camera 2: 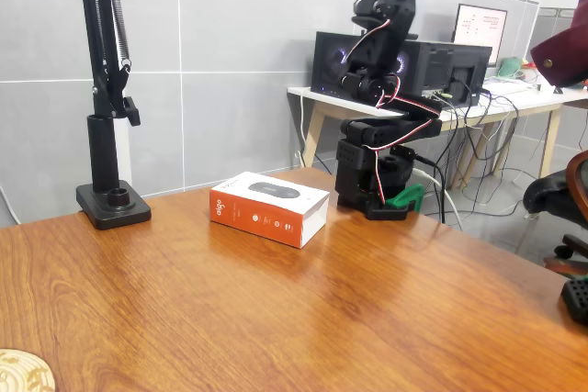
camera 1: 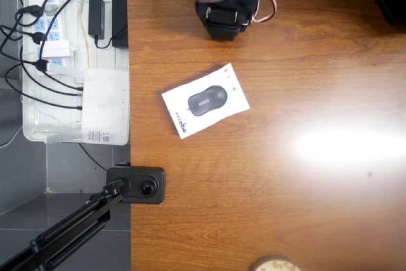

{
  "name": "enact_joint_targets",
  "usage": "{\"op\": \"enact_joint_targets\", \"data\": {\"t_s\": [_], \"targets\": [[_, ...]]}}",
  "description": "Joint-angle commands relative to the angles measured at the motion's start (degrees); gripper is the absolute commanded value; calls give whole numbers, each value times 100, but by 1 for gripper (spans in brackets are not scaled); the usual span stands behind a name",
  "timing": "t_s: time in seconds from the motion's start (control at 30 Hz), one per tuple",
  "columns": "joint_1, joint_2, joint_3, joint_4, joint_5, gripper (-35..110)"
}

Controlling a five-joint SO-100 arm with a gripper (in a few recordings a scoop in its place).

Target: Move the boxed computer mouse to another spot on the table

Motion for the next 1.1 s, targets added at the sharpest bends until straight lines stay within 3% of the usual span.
{"op": "enact_joint_targets", "data": {"t_s": [0.0,0.17,0.27,1.07], "targets": [[-44,0,-18,-97,-132,0],[-53,0,-18,-88,1415,0],[-53,0,-18,-88,1819,0],[-53,0,-18,-88,1854,0]]}}
